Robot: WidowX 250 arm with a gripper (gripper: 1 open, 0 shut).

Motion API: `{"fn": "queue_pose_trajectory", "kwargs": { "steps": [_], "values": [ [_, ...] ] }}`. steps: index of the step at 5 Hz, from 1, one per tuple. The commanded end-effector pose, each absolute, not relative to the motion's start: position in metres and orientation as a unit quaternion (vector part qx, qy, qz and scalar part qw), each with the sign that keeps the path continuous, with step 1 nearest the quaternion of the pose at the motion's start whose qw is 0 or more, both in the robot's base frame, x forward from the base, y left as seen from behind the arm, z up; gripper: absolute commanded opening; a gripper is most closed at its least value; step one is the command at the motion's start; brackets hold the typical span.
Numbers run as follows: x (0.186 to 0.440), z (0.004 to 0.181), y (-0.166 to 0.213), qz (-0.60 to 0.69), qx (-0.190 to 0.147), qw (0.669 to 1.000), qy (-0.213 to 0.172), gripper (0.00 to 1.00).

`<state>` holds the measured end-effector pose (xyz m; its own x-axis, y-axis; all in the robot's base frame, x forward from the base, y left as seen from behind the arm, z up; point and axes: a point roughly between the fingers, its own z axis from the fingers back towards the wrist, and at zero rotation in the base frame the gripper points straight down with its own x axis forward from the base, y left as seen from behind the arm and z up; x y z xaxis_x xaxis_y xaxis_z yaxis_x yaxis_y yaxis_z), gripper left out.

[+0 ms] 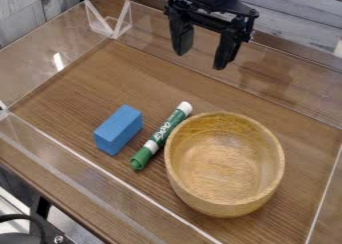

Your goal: Put the blue block in the brown bowl

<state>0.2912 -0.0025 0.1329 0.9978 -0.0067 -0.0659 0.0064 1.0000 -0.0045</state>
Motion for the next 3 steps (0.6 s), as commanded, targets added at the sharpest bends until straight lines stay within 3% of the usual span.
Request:
{"fn": "queue_pose_trajectory", "kwargs": {
  "steps": [1,3],
  "values": [
    [0.285,0.128,0.000,-0.001,-0.001,0.999,0.038,1.00],
    [0.234,0.131,0.031,0.004,0.002,1.000,0.013,1.00]
  ]
}}
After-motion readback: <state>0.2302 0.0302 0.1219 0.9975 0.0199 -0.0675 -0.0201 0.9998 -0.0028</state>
